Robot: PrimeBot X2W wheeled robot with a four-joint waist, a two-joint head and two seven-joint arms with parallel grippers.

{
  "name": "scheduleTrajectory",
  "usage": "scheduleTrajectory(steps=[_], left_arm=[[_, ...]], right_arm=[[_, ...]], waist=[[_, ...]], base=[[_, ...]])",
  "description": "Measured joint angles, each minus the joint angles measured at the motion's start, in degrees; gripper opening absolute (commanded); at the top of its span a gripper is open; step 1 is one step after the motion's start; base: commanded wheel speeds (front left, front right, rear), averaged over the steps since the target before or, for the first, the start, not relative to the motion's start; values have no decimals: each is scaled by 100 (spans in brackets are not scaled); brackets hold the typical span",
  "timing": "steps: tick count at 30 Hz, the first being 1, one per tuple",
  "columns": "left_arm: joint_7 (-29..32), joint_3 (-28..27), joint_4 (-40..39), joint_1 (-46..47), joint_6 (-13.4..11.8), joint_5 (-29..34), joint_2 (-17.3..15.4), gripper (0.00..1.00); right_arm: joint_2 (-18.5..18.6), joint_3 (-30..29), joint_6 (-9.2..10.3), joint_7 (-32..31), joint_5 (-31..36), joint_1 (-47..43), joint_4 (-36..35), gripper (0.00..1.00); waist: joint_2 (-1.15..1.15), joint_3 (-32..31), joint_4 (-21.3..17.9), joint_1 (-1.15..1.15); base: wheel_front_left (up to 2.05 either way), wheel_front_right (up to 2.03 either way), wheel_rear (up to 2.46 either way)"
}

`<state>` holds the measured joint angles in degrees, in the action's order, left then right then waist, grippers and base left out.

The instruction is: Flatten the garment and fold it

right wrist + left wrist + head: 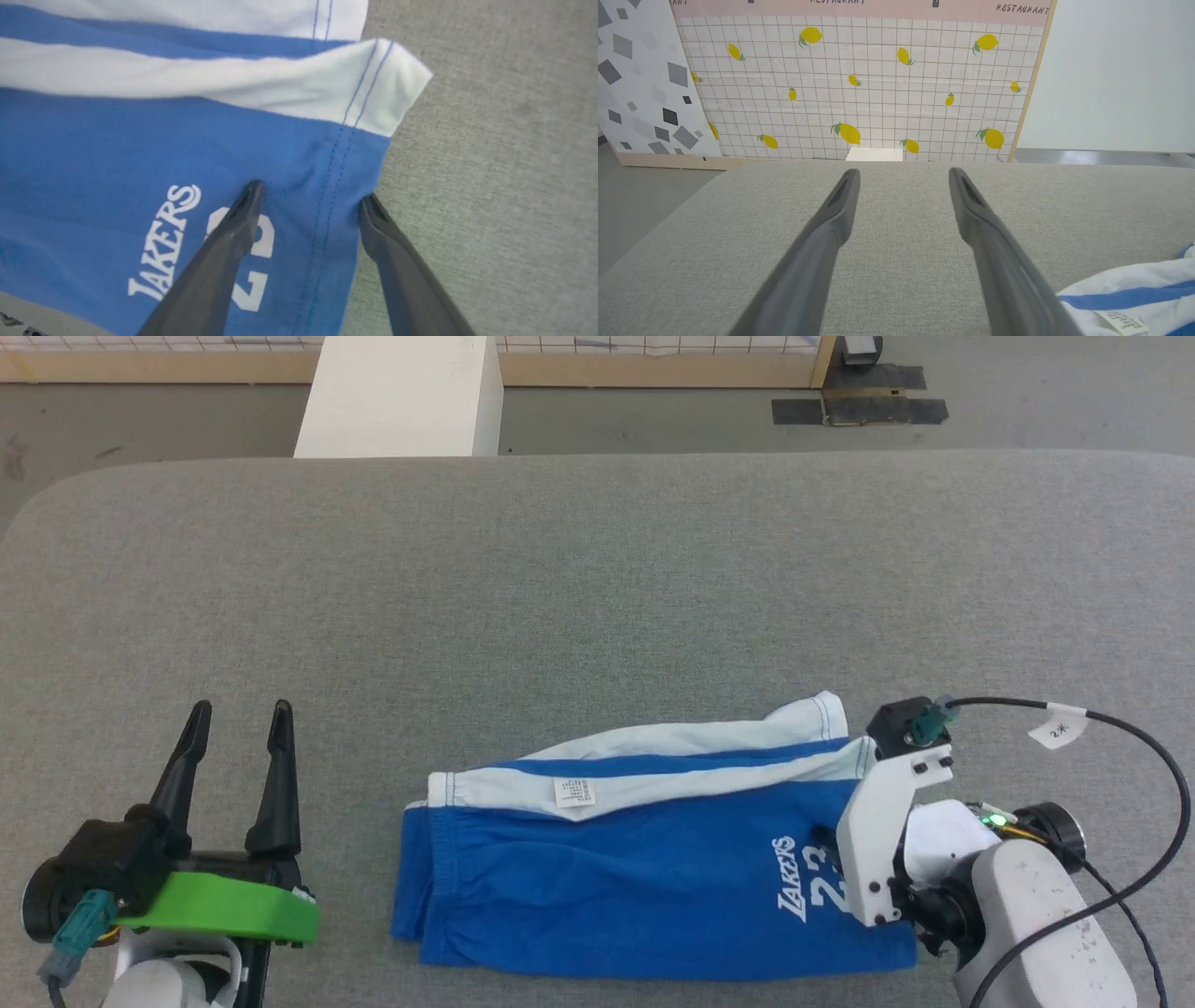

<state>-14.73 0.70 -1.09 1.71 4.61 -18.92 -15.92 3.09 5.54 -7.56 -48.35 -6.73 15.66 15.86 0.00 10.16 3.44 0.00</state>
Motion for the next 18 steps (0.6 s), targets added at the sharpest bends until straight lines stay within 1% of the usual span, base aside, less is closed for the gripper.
scheduleTrajectory(steps=[1,2,5,8,11,12,15,18], left_arm=[[0,-16,1,3,34,29,31,100],[0,-25,8,10,54,32,53,100],[0,-80,15,35,115,85,148,100],[0,-149,30,62,152,186,207,100],[0,-200,37,65,190,232,253,100],[0,-212,37,65,194,232,270,100],[0,-227,40,65,224,276,305,100],[0,-238,40,65,241,281,324,100]], right_arm=[[2,19,0,2,0,47,49,42],[2,24,0,12,0,84,86,0],[-7,-9,-1,149,-16,184,182,0],[-32,-164,-5,267,-35,199,240,0],[47,-378,-7,279,4,194,240,0],[118,-466,-5,275,32,191,236,0],[521,-851,-4,208,166,177,198,0],[813,-1193,-3,67,324,143,137,0]], waist=[[0,16,5,0],[0,28,9,0],[0,59,10,0],[0,58,-7,0],[0,36,-32,0],[0,27,-42,0],[0,-1,-70,0],[0,-11,-88,0]], base=[[0,0,0],[0,0,0],[0,0,0],[0,0,0],[0,0,0],[0,0,0],[0,0,0],[0,0,0]])
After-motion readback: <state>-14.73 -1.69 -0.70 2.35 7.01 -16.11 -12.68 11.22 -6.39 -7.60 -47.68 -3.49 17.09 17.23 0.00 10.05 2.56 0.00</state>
